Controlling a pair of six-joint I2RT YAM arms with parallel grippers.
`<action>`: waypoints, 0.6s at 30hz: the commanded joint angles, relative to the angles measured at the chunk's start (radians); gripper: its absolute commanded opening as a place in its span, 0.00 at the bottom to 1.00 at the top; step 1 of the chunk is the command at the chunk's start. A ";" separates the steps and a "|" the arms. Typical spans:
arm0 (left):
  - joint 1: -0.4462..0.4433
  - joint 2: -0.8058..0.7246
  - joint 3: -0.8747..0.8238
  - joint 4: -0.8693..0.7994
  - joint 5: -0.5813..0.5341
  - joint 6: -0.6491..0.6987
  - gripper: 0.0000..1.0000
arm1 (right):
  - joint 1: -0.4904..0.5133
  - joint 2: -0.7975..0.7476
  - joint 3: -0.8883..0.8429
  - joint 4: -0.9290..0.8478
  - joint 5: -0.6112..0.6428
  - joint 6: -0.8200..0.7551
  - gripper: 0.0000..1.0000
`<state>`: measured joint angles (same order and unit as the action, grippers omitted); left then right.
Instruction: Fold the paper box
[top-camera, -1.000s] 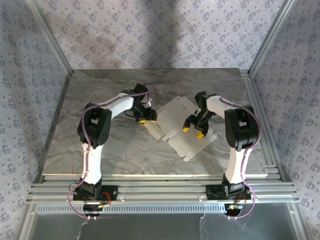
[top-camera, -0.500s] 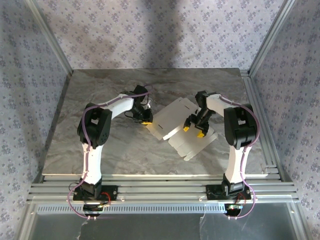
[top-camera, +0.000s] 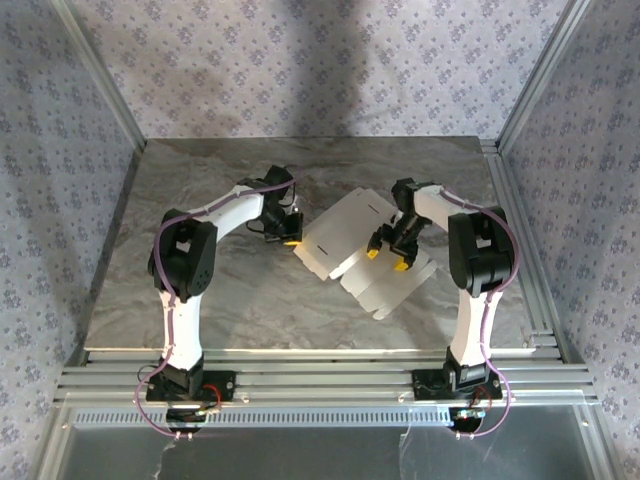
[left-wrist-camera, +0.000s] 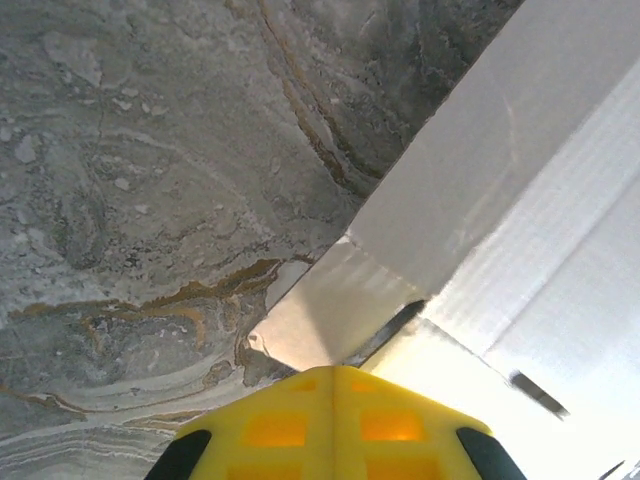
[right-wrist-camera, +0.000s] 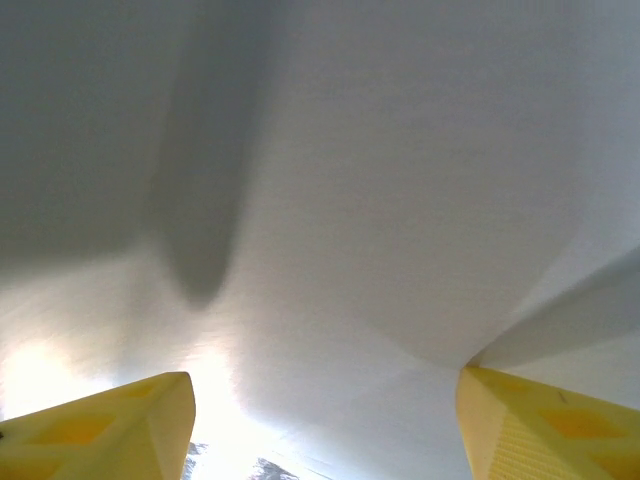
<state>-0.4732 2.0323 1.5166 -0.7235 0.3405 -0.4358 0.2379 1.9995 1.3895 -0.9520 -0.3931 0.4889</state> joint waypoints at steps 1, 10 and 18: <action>-0.002 -0.053 -0.010 -0.022 0.034 -0.025 0.00 | -0.003 -0.004 0.040 0.013 -0.018 -0.019 0.71; -0.001 -0.131 -0.048 -0.013 0.025 -0.098 0.00 | -0.012 -0.043 0.054 -0.011 0.025 -0.023 0.69; -0.013 -0.123 0.020 -0.005 0.117 -0.160 0.11 | -0.148 -0.418 -0.306 0.143 0.083 0.132 0.75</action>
<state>-0.4698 1.9114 1.4796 -0.7223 0.3870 -0.5541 0.1673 1.7206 1.2381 -0.8608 -0.3111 0.5362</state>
